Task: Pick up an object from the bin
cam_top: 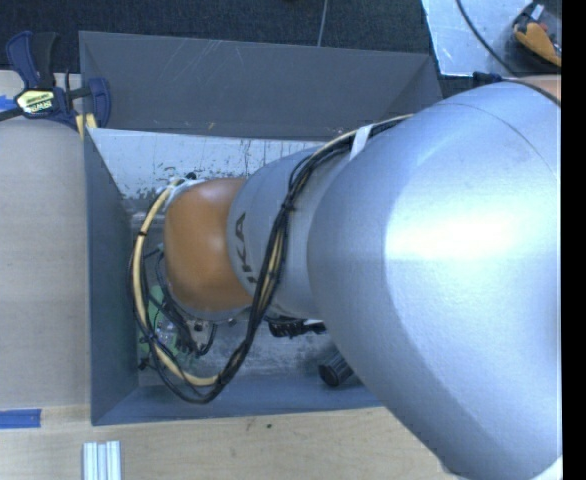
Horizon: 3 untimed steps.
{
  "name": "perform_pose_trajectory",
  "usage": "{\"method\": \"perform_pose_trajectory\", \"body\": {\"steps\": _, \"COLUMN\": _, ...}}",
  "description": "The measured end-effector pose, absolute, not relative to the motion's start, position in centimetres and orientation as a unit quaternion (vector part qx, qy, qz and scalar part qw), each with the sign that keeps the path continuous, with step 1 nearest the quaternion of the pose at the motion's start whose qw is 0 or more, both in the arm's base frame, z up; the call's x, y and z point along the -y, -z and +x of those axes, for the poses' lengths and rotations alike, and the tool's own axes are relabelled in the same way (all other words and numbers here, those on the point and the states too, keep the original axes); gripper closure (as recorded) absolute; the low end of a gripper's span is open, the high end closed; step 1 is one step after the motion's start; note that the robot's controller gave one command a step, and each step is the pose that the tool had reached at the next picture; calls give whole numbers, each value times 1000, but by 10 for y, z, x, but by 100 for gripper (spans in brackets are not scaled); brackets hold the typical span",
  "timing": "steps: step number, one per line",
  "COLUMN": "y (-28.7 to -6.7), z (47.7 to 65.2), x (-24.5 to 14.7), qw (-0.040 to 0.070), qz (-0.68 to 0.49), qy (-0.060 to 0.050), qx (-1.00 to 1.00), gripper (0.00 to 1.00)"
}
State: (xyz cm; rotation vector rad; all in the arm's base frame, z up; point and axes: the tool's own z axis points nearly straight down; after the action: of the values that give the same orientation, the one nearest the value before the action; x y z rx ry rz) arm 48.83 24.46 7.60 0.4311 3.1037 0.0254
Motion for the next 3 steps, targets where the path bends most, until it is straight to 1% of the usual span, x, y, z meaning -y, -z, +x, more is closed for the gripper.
{"method": "perform_pose_trajectory", "body": {"steps": 1, "y": -76, "z": 488, "x": -245, "qw": 4, "qz": 137, "qy": -8, "qx": -990, "gripper": 100}}
{"method": "perform_pose_trajectory", "body": {"steps": 2, "y": -86, "z": 488, "x": -243, "qw": 3, "qz": 137, "qy": -7, "qx": -991, "gripper": 100}}
{"method": "perform_pose_trajectory", "body": {"steps": 3, "y": -133, "z": 486, "x": -241, "qw": 0, "qz": 137, "qy": -4, "qx": -991, "gripper": 100}}
